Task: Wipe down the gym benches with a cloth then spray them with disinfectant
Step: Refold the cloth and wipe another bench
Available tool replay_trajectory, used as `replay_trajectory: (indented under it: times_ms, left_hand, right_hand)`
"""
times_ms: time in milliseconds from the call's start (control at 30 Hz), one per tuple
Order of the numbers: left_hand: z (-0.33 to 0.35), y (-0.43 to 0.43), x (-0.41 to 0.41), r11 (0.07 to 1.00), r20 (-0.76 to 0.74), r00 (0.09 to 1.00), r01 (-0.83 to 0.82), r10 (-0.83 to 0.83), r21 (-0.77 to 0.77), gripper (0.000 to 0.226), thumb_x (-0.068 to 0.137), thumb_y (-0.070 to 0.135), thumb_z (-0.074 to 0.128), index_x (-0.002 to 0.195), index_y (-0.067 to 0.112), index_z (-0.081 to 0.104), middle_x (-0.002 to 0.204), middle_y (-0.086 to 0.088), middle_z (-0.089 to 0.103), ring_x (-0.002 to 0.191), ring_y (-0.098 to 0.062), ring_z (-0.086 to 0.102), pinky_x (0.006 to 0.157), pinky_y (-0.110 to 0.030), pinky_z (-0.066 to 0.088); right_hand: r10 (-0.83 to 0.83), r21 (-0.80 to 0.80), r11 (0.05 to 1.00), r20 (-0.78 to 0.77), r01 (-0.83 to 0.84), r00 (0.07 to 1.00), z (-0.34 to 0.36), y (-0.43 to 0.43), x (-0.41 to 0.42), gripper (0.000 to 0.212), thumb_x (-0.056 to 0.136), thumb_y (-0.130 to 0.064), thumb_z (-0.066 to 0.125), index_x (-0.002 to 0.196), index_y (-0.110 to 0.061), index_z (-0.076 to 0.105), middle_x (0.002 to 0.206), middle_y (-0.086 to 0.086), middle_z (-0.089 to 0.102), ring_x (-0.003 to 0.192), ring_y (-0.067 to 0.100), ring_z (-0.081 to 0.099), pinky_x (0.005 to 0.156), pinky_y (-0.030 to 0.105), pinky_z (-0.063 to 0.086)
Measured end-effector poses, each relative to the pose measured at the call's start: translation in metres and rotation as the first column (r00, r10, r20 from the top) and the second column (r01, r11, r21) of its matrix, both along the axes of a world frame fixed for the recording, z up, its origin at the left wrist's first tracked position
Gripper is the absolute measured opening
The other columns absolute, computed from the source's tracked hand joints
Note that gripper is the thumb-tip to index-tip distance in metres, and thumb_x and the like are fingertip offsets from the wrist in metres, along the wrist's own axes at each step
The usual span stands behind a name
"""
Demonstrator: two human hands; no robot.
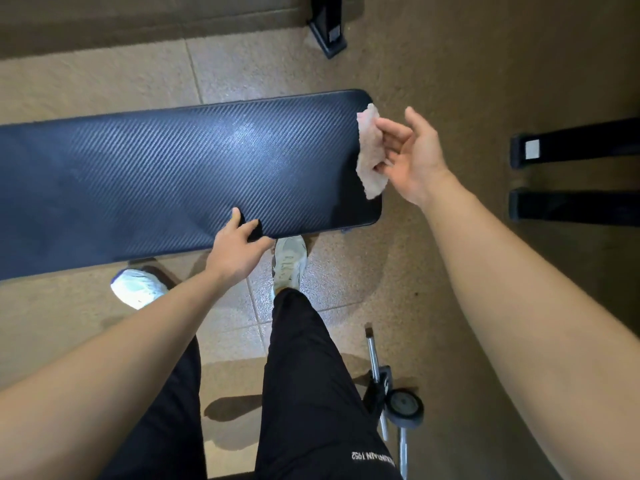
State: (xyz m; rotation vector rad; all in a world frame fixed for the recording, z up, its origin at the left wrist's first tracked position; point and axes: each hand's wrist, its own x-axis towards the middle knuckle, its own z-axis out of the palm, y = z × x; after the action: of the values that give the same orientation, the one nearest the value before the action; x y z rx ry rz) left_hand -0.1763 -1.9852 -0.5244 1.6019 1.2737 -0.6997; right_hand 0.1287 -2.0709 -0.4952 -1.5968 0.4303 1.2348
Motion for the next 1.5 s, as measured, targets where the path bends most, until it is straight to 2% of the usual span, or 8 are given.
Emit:
replay_trajectory:
  times_ms: [133, 233, 533, 700, 900, 1167, 1333, 1500]
  left_hand:
    - [0.030, 0.020, -0.001, 0.968, 0.067, 0.972, -0.217, 0.226, -0.123, 0.047, 0.098, 0.036, 0.064, 0.141, 0.016, 0.062, 0.145, -0.003, 0.061, 0.135, -0.023, 0.054, 0.116, -0.037, 0.038]
    - [0.068, 0.036, -0.008, 0.943, 0.124, 0.940, -0.299, 0.317, -0.146, 0.050, 0.089, 0.044, 0.069, 0.132, 0.020, 0.069, 0.130, 0.001, 0.070, 0.125, -0.019, 0.061, 0.116, -0.043, 0.043]
    - [0.191, 0.083, -0.092, 0.880, 0.469, 0.754, -0.456, 0.461, -0.132, 0.050, 0.080, 0.044, 0.075, 0.125, 0.025, 0.069, 0.125, 0.008, 0.070, 0.115, -0.012, 0.064, 0.107, -0.031, 0.048]
    - [0.243, 0.102, -0.171, 0.887, 0.550, 0.702, -0.419, 0.452, -0.194, 0.051, 0.077, 0.048, 0.073, 0.125, 0.037, 0.061, 0.128, 0.011, 0.066, 0.122, -0.010, 0.060, 0.106, -0.029, 0.046]
    - [0.288, 0.123, -0.276, 0.841, 0.568, 0.628, -0.466, 0.533, -0.274, 0.016, 0.083, 0.032, 0.072, 0.100, 0.033, 0.075, 0.072, 0.019, 0.062, 0.070, 0.001, 0.054, 0.072, -0.017, 0.044]
    - [0.333, 0.175, -0.411, 0.684, 0.623, 0.424, -0.684, 0.657, -0.255, 0.049, 0.070, 0.045, 0.079, 0.116, 0.043, 0.062, 0.125, 0.012, 0.065, 0.118, -0.011, 0.060, 0.104, -0.034, 0.051]
    - [0.345, 0.203, -0.493, 0.582, 0.642, 0.312, -0.771, 0.700, -0.260, 0.034, 0.085, 0.023, 0.081, 0.108, 0.001, 0.069, 0.090, -0.002, 0.067, 0.079, -0.010, 0.060, 0.077, -0.028, 0.048]
    - [0.361, 0.224, -0.569, 0.406, 0.641, 0.214, -0.898, 0.737, -0.167, 0.014, 0.093, 0.015, 0.076, 0.096, 0.001, 0.073, 0.086, -0.001, 0.072, 0.080, -0.007, 0.065, 0.078, -0.022, 0.052]
  right_hand:
    - [0.067, 0.085, 0.994, 0.017, -0.069, 0.998, 0.043, 0.030, -0.025, 0.045, 0.101, -0.046, 0.042, 0.112, -0.018, 0.076, 0.131, 0.007, 0.068, 0.132, 0.026, 0.055, 0.117, 0.047, 0.035]
    - [0.092, 0.127, 0.988, -0.009, -0.090, 0.996, 0.082, 0.044, -0.059, 0.041, 0.102, -0.043, 0.042, 0.111, -0.021, 0.075, 0.121, 0.000, 0.071, 0.128, 0.023, 0.057, 0.106, 0.043, 0.040]
    - [0.305, 0.209, 0.935, -0.065, -0.286, 0.950, 0.195, 0.077, -0.208, 0.037, 0.103, -0.036, 0.044, 0.109, -0.020, 0.077, 0.116, 0.000, 0.074, 0.110, 0.018, 0.065, 0.097, 0.040, 0.046]
    - [0.486, 0.222, 0.847, 0.045, -0.483, 0.873, 0.247, 0.104, -0.293, 0.034, 0.096, -0.018, 0.058, 0.126, -0.002, 0.066, 0.126, 0.026, 0.066, 0.108, 0.036, 0.064, 0.099, 0.056, 0.050]
    - [0.542, 0.222, 0.804, 0.105, -0.551, 0.833, 0.302, 0.164, -0.382, 0.041, 0.095, 0.004, 0.061, 0.133, -0.011, 0.057, 0.110, 0.015, 0.071, 0.098, 0.032, 0.069, 0.082, 0.041, 0.057]
    - [0.775, 0.242, 0.567, 0.166, -0.787, 0.610, 0.361, 0.262, -0.522, 0.022, 0.097, 0.001, 0.055, 0.105, -0.010, 0.072, 0.098, 0.002, 0.072, 0.099, 0.021, 0.068, 0.077, 0.032, 0.056]
    - [0.845, 0.266, 0.429, 0.218, -0.863, 0.488, 0.380, 0.317, -0.619, 0.017, 0.102, -0.015, 0.058, 0.110, -0.003, 0.068, 0.105, 0.002, 0.074, 0.099, 0.017, 0.069, 0.079, 0.030, 0.056]
    - [0.882, 0.265, 0.322, 0.265, -0.909, 0.390, 0.381, 0.374, -0.686, 0.020, 0.103, -0.020, 0.058, 0.109, -0.003, 0.067, 0.102, 0.006, 0.072, 0.094, 0.021, 0.068, 0.082, 0.037, 0.057]
